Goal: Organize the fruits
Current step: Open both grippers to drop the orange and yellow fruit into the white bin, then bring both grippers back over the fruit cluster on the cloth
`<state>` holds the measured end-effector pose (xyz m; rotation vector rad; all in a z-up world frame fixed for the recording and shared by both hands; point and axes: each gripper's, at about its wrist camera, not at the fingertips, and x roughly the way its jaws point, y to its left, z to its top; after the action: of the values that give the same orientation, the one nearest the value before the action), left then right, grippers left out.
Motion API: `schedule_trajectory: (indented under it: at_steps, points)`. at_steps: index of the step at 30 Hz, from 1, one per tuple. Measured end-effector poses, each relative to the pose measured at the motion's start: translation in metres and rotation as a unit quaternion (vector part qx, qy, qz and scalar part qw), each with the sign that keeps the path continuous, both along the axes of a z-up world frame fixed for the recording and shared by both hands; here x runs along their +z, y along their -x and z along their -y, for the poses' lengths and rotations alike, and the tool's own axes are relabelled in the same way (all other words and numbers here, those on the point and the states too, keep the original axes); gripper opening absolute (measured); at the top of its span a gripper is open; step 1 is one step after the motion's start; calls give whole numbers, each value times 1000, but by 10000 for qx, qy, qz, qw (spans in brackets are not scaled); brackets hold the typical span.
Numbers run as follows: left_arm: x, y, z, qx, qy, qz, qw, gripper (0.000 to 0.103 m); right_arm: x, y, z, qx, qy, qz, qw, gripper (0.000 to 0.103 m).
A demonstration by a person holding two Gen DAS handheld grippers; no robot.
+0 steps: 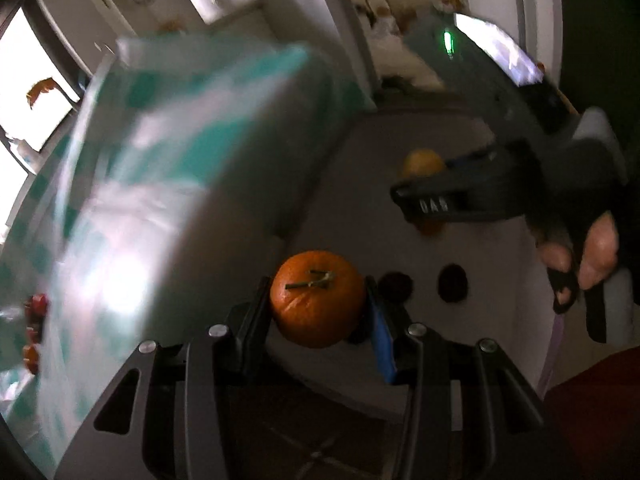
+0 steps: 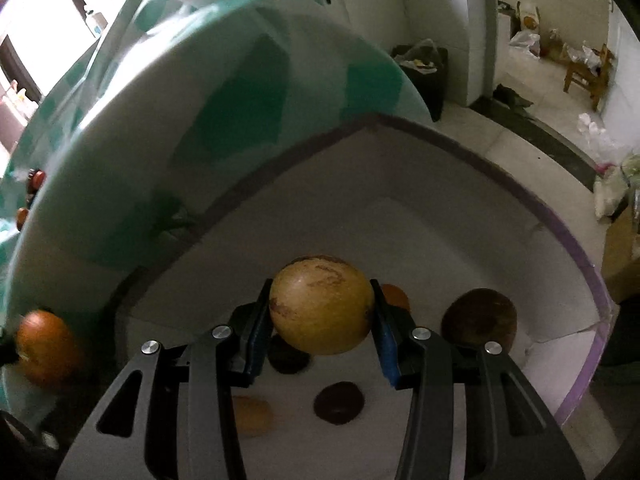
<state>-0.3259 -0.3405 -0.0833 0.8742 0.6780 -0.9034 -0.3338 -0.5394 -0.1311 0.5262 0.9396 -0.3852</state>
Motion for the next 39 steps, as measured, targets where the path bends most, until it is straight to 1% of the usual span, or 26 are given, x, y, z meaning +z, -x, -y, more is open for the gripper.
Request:
schedule_trajectory:
  at_steps: [2,8,11,13,16,17,19,23,24,25,26,29,32,33,35,37,39]
  points:
    - [-25,-8,8,37,-252,-216,9994,45,-7,-3,-1,-8,70,-166,9998,45]
    - [-80,-20,18,17,-919,-328,9952,45,-20,-10,-6,16,82,-509,9987,45]
    - [-96,-23,17,34,-1116,-442,9928,45,-27,-15,-9,69,73,-703,9975,45]
    - [-102,-24,16,34,-1184,-528,9916,45,-29,-15,-9,85,85,-751,9971,46]
    - [-105,-26,15,2,-1196,-539,9914,47,-30,-14,-10,69,71,-767,9970,46]
    - [-106,-25,15,-5,-1195,-519,9915,50,-31,-14,-10,64,64,-772,9970,46]
    - [-106,-25,14,-18,-1163,-457,9922,51,-32,-14,-10,39,35,-807,9967,46]
    - [-105,-25,12,-18,-1122,-427,9928,58,-32,-14,-7,4,-22,-820,9966,48]
    - [-105,-25,11,-20,-1117,-424,9928,59,-31,-14,-6,-5,-14,-784,9969,56]
    - [-105,-26,10,-19,-1116,-421,9929,59,-33,-17,4,-19,-15,-736,9973,60]
    - [-106,-26,10,-17,-1116,-423,9929,60,-34,-17,5,-15,-5,-710,9975,63]
    - [-106,-23,10,-23,-1115,-413,9929,63,-35,-18,5,0,-12,-737,9973,63]
    - [-105,-24,12,-31,-1096,-405,9931,66,-35,-17,6,-19,-31,-729,9973,69]
    - [-103,-20,14,-30,-1087,-403,9932,71,-35,-17,7,-31,-55,-718,9974,72]
    - [-100,-17,12,-46,-1035,-376,9939,78,-35,-17,9,-63,-110,-703,9974,76]
    - [-96,-14,10,-107,-961,-273,9949,78,-37,-17,12,-119,-191,-722,9971,77]
    - [-86,-10,7,-251,-839,-66,9961,80,-39,-15,17,-188,-300,-712,9968,77]
